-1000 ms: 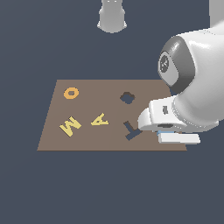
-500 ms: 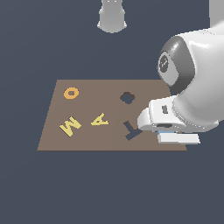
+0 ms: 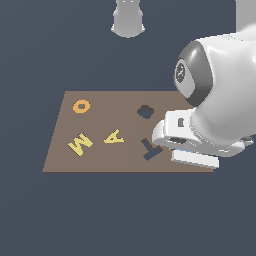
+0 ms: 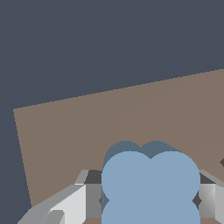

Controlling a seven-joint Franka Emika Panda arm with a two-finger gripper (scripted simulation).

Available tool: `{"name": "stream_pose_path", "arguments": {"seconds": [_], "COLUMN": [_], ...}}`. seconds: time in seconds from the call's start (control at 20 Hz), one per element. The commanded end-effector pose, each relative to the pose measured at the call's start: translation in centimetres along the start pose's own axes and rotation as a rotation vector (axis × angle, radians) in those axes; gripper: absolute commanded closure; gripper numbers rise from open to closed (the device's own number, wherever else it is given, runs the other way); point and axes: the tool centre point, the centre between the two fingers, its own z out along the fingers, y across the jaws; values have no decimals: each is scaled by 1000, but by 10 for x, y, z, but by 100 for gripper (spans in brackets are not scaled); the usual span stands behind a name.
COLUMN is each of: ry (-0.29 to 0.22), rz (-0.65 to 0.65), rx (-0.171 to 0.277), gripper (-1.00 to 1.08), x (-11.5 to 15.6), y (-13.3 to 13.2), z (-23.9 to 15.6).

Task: Insert a designated object into the corresponding slot on a board.

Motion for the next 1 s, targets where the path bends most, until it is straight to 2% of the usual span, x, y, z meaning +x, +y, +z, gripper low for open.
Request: {"name": "stream_pose_path", "arguments": {"seconds": [0.0,0.4,0.95], "ry": [1,1,1], "rz": [63,342,859], "rx": [0,1,2], "gripper": [108,108,108], "x": [2,5,-12], "y": [6,34,85], "z": [-1,-2,-5]}}
